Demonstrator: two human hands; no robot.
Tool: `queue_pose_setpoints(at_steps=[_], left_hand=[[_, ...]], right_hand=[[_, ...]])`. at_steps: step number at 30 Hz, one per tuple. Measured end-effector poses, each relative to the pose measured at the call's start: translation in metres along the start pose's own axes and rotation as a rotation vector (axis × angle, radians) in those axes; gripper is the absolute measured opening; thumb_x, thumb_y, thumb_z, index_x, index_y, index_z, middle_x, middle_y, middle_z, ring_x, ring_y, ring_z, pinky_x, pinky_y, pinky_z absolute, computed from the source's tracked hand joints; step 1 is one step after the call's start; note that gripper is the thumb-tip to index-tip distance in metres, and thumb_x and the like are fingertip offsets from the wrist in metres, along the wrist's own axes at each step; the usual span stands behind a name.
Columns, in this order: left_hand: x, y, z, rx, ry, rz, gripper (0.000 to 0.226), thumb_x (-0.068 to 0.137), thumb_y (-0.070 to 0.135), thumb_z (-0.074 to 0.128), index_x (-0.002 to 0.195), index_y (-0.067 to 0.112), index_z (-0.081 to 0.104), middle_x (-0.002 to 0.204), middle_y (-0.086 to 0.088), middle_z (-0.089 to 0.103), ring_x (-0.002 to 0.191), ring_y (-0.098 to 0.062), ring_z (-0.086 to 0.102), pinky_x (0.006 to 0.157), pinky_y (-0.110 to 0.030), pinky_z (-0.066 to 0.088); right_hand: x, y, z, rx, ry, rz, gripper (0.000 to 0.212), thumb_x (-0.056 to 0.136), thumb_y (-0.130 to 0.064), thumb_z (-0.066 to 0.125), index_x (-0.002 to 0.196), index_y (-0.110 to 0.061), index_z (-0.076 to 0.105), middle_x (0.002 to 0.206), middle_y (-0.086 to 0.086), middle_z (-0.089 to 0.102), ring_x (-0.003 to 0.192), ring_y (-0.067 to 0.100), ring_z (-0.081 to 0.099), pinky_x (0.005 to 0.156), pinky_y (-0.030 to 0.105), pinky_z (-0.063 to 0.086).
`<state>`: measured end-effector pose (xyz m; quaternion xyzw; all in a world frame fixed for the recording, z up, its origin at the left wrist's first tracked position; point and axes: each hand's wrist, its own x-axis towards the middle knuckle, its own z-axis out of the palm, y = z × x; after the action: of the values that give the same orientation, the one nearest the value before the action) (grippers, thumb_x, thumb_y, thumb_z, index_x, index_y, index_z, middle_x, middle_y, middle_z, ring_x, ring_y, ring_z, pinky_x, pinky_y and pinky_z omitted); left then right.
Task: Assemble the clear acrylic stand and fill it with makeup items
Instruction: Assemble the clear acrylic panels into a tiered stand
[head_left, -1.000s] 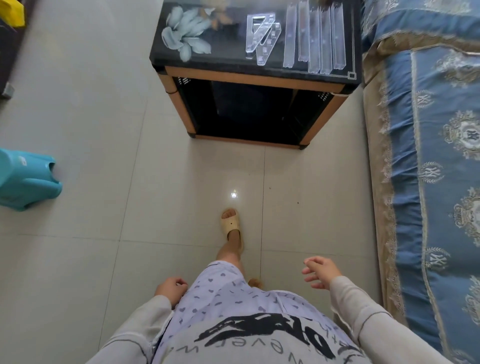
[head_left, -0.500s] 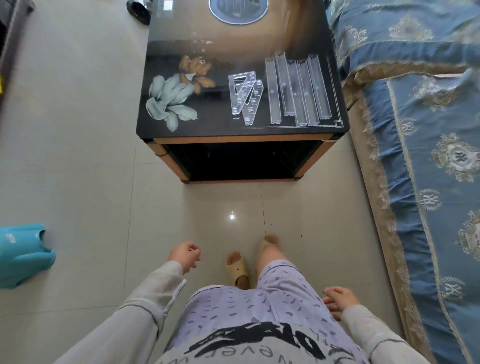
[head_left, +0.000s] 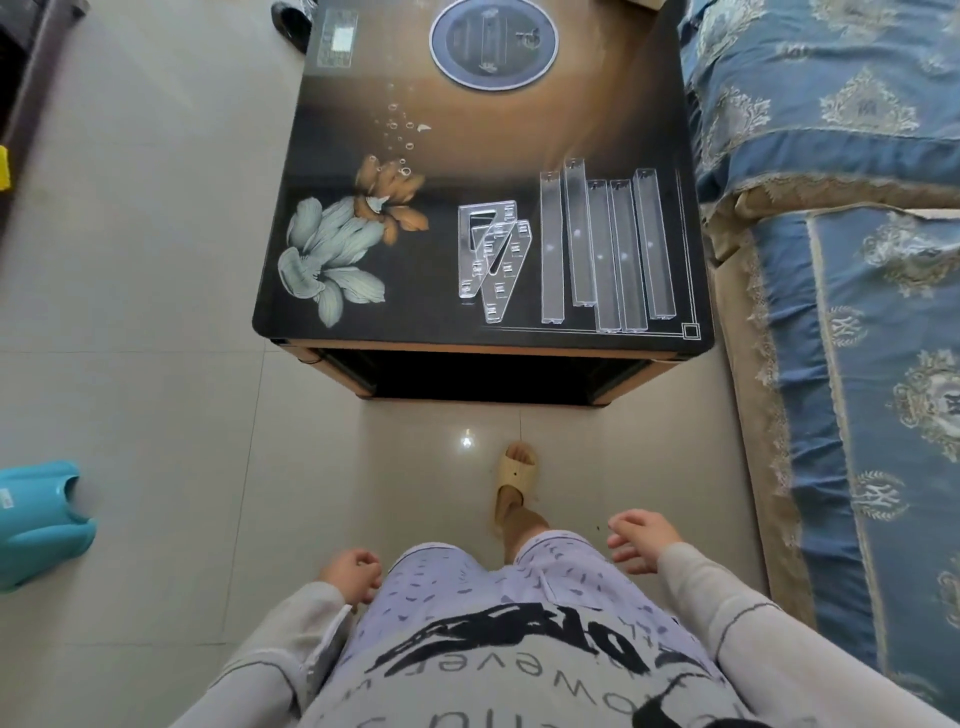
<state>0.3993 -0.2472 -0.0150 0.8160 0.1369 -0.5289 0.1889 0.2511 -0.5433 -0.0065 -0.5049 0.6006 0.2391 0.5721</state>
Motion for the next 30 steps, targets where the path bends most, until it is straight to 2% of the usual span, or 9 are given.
queue_pose_setpoints(at_steps=[3, 5, 8, 16, 21, 23, 26, 28, 30], left_hand=[[0.003, 0.019, 0.0, -0.031, 0.001, -0.01, 0.01, 0.09, 0.001, 0.043, 0.09, 0.006, 0.051, 0.062, -0.002, 0.05, 0.038, -0.011, 0.049, 0.034, -0.014, 0.037], [0.006, 0.032, -0.002, -0.013, 0.002, -0.008, 0.011, 0.09, 0.002, 0.045, 0.088, 0.007, 0.054, 0.061, -0.001, 0.05, 0.048, -0.015, 0.043, 0.042, -0.02, 0.036], [0.011, 0.053, -0.003, -0.033, 0.022, -0.009, 0.018, 0.089, 0.002, 0.045, 0.077, 0.012, 0.053, 0.06, -0.002, 0.051, 0.048, -0.015, 0.042, 0.044, -0.021, 0.034], [0.038, 0.114, -0.015, -0.089, 0.037, 0.039, 0.028, 0.09, 0.0, 0.041, 0.068, 0.016, 0.047, 0.06, -0.003, 0.049, 0.048, -0.017, 0.039, 0.045, -0.021, 0.027], [0.049, 0.15, -0.026, -0.016, 0.02, 0.079, 0.033, 0.089, 0.0, 0.043, 0.062, 0.019, 0.046, 0.06, -0.001, 0.05, 0.047, -0.016, 0.041, 0.029, -0.012, 0.032], [0.053, 0.163, -0.031, 0.017, 0.013, 0.093, 0.026, 0.088, 0.002, 0.044, 0.067, 0.017, 0.05, 0.06, 0.001, 0.051, 0.047, -0.014, 0.043, 0.03, -0.012, 0.032], [0.06, 0.184, -0.036, 0.068, 0.004, 0.121, 0.017, 0.087, 0.004, 0.046, 0.08, 0.015, 0.056, 0.068, -0.005, 0.059, 0.053, -0.018, 0.052, 0.045, -0.019, 0.042], [0.066, 0.199, -0.038, 0.093, 0.016, 0.146, 0.019, 0.086, 0.006, 0.047, 0.09, 0.011, 0.064, 0.092, -0.015, 0.067, 0.081, -0.03, 0.064, 0.071, -0.029, 0.049], [0.075, 0.217, -0.041, 0.12, 0.075, 0.182, 0.023, 0.087, 0.009, 0.047, 0.102, 0.007, 0.065, 0.109, -0.017, 0.066, 0.103, -0.032, 0.06, 0.085, -0.03, 0.046]], right_hand=[[0.014, -0.036, -0.015, -0.056, -0.014, -0.043, 0.027, 0.095, -0.004, 0.041, 0.07, -0.011, 0.045, 0.062, 0.009, 0.044, 0.018, 0.002, 0.037, 0.027, 0.007, 0.026], [0.022, -0.056, -0.024, -0.093, -0.01, -0.064, 0.018, 0.095, -0.005, 0.042, 0.078, -0.009, 0.048, 0.063, 0.007, 0.046, 0.021, 0.002, 0.039, 0.027, 0.008, 0.027], [0.029, -0.076, -0.033, -0.083, -0.011, -0.067, 0.011, 0.095, -0.006, 0.042, 0.085, -0.009, 0.047, 0.063, 0.006, 0.047, 0.025, 0.004, 0.043, 0.028, 0.008, 0.028], [0.04, -0.091, -0.037, -0.045, -0.007, 0.013, 0.029, 0.095, -0.005, 0.041, 0.068, -0.013, 0.044, 0.062, 0.008, 0.044, 0.017, 0.001, 0.036, 0.028, 0.007, 0.025], [0.044, -0.098, -0.032, -0.076, -0.019, 0.062, 0.028, 0.095, -0.006, 0.042, 0.068, -0.015, 0.045, 0.063, 0.006, 0.047, 0.019, 0.001, 0.039, 0.029, 0.008, 0.026], [0.047, -0.101, -0.029, -0.107, -0.016, 0.074, 0.027, 0.094, -0.006, 0.042, 0.069, -0.016, 0.045, 0.063, 0.005, 0.048, 0.027, 0.005, 0.044, 0.029, 0.009, 0.028], [0.055, -0.11, -0.025, -0.15, -0.006, 0.089, 0.02, 0.093, -0.006, 0.042, 0.075, -0.014, 0.047, 0.062, 0.004, 0.048, 0.031, 0.006, 0.044, 0.029, 0.008, 0.029], [0.063, -0.117, -0.022, -0.164, -0.006, 0.094, 0.013, 0.094, -0.006, 0.042, 0.082, -0.01, 0.047, 0.062, 0.004, 0.047, 0.023, 0.002, 0.041, 0.028, 0.007, 0.027], [0.073, -0.125, -0.017, -0.176, -0.008, 0.092, 0.008, 0.094, -0.006, 0.042, 0.088, -0.008, 0.047, 0.062, 0.005, 0.047, 0.021, 0.001, 0.04, 0.028, 0.007, 0.026]])
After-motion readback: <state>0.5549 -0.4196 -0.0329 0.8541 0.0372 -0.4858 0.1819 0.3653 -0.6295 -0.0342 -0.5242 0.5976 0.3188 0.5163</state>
